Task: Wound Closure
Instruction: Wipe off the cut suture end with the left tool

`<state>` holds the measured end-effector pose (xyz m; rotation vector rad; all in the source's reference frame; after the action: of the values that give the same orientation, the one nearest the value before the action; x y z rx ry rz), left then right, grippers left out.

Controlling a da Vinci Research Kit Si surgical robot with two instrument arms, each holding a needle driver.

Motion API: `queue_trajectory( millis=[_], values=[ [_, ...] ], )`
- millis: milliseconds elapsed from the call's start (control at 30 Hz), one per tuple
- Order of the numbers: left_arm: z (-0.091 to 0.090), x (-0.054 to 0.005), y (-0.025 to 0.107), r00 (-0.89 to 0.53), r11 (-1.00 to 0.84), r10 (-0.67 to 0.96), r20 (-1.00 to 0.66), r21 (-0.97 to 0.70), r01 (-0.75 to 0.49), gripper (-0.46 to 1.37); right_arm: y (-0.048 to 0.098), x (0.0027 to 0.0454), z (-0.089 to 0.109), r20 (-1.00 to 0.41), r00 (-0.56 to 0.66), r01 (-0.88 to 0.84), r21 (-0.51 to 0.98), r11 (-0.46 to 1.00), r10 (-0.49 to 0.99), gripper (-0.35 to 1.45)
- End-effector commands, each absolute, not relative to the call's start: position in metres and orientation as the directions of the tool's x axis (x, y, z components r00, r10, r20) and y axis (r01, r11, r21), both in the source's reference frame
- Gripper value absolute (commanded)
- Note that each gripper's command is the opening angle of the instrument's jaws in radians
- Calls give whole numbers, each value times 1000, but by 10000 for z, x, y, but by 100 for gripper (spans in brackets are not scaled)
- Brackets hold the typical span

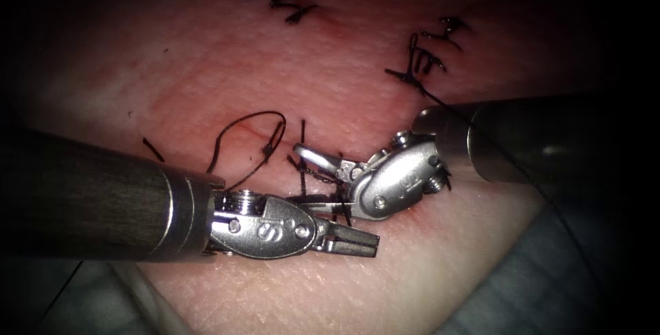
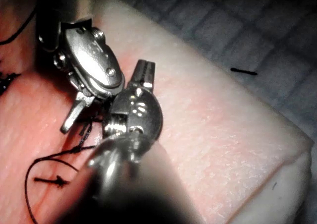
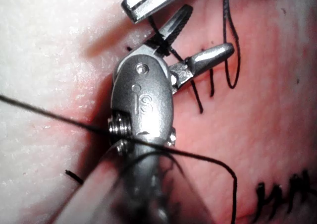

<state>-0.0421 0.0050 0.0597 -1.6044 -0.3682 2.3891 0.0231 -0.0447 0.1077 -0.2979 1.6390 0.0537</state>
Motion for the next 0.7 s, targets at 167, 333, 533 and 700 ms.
queue_trajectory(
  millis=[167, 333, 533, 700],
  values=[
    [597, -420, 49, -368, -939, 333, -868, -340, -50, -35, -443, 224, 1076, -986, -62, -216, -138, 966, -155, 144],
    [596, -418, 47, -368, -939, 332, -868, -339, -48, -35, -444, 212, 1074, -986, -67, -209, -136, 968, -153, 144],
    [596, -417, 44, -368, -938, 336, -867, -343, -48, -35, -445, 198, 1073, -987, -59, -195, -137, 971, -151, 144],
    [591, -420, 39, -351, -938, 335, -874, -343, -42, -35, -444, 184, 1074, -988, -45, -178, -137, 974, -147, 144]
  ],
)
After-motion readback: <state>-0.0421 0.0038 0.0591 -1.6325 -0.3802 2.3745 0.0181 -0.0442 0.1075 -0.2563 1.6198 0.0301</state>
